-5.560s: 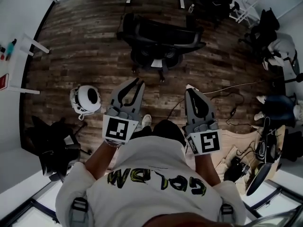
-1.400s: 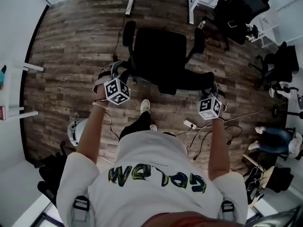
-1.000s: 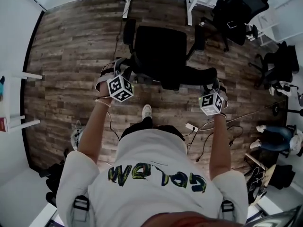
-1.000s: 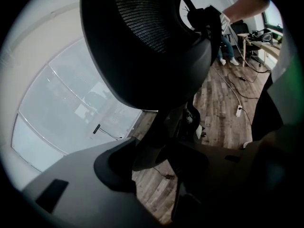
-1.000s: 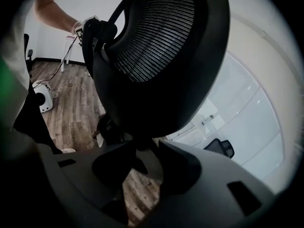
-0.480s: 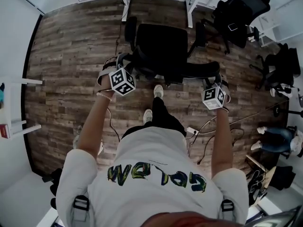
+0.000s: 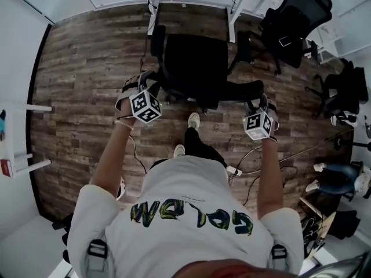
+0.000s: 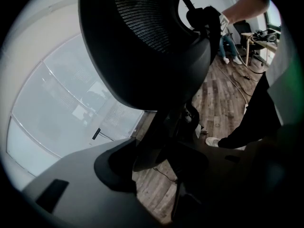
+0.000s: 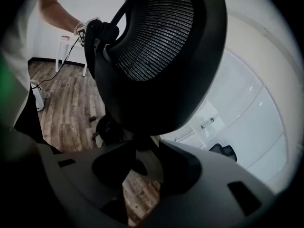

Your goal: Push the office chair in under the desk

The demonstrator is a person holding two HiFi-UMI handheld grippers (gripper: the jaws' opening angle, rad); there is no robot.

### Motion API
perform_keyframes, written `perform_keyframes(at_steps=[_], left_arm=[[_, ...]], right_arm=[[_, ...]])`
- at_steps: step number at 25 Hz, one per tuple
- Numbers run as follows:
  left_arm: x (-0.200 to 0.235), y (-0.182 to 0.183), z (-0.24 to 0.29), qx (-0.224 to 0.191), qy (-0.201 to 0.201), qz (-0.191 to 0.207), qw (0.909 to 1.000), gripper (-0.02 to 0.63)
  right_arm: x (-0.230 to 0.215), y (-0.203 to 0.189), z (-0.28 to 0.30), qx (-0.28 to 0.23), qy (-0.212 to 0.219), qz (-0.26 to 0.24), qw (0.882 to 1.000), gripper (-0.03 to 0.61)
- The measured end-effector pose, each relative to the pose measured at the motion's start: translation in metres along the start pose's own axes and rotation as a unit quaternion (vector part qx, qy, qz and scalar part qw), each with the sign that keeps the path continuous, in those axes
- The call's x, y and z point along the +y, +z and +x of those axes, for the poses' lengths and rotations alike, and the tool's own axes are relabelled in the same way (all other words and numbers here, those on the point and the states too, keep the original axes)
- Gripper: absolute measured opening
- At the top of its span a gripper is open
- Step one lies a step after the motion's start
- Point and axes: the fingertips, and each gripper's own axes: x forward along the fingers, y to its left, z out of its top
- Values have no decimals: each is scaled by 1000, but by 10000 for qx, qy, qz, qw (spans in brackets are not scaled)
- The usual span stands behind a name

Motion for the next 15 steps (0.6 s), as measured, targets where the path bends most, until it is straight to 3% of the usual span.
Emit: perform_keyframes(at_steps=[15], left_arm=[[78, 3, 69, 140, 136, -77, 9998, 204]], right_arm=[[-50, 29, 78, 140, 8, -21, 9999, 150]])
